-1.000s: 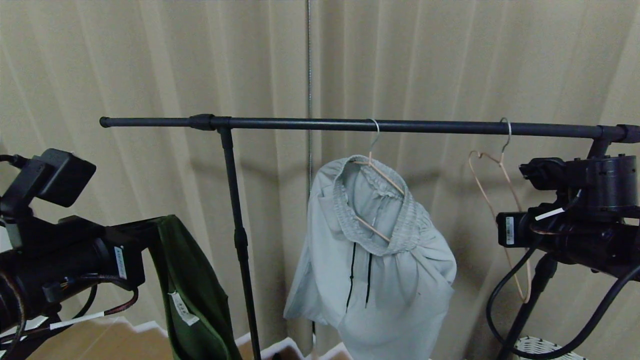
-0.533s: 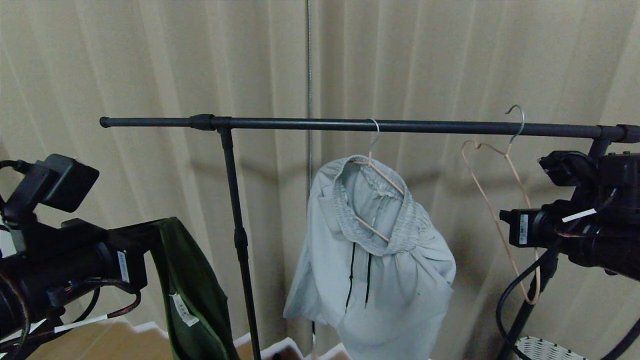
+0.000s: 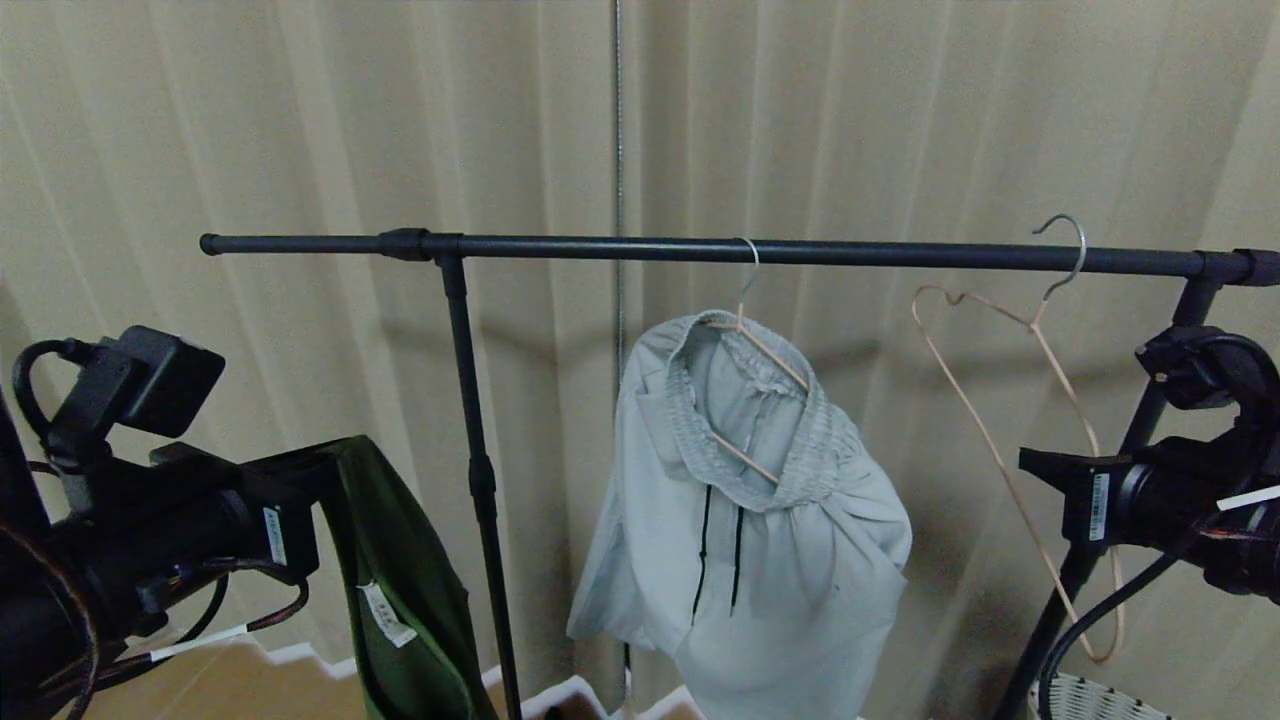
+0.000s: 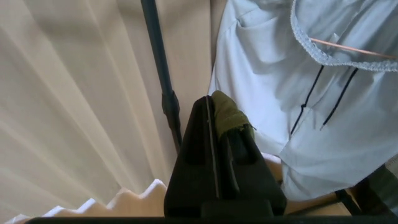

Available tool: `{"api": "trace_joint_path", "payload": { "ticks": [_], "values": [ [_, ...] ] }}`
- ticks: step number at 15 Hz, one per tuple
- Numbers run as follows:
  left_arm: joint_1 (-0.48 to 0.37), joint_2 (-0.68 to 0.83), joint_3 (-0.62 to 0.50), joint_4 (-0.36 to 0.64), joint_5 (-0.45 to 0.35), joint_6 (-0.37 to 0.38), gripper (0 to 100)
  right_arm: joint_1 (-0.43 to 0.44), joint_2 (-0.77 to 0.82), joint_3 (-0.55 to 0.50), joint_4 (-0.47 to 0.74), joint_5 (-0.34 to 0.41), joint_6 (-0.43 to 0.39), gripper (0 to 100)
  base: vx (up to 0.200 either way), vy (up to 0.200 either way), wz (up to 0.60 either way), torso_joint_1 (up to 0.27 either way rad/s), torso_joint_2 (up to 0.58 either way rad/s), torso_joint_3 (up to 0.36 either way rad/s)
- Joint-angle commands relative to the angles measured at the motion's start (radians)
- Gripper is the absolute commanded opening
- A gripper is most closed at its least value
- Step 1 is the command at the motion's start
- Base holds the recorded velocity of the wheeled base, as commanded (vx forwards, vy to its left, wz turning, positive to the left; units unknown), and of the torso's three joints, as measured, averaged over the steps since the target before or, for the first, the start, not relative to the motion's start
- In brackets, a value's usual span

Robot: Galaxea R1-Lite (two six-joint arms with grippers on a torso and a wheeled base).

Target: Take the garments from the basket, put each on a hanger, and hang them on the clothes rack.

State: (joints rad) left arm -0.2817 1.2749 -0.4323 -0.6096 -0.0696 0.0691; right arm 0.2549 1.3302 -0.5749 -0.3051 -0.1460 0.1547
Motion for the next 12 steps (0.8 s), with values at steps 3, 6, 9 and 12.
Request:
{"api": "trace_joint_path", "payload": {
  "ticks": [3, 6, 9, 12],
  "values": [
    [-0.001, 0.001, 0.009, -0.001, 0.002, 0.004, 0, 0.003, -0.042, 0.013, -0.002, 0.005, 0.002, 0, -0.200, 0.000, 0.00, 0.010, 0.01, 0.001],
    [-0.001, 0.008, 0.009, -0.001, 0.001, 0.006, 0, 0.001, -0.046, 0.029, -0.002, 0.006, 0.000, 0, -0.200, 0.000, 0.00, -0.006, 0.00, 0.004],
    [-0.001, 0.006, 0.010, -0.001, 0.001, 0.006, 0, 0.003, -0.046, 0.038, -0.002, 0.006, 0.000, 0, -0.200, 0.000, 0.00, -0.001, 0.00, 0.001],
    [-0.001, 0.004, 0.014, -0.001, 0.001, 0.006, 0, 0.001, -0.052, 0.038, -0.002, 0.006, 0.000, 0, -0.200, 0.000, 0.00, 0.006, 0.01, 0.002]
  ]
}}
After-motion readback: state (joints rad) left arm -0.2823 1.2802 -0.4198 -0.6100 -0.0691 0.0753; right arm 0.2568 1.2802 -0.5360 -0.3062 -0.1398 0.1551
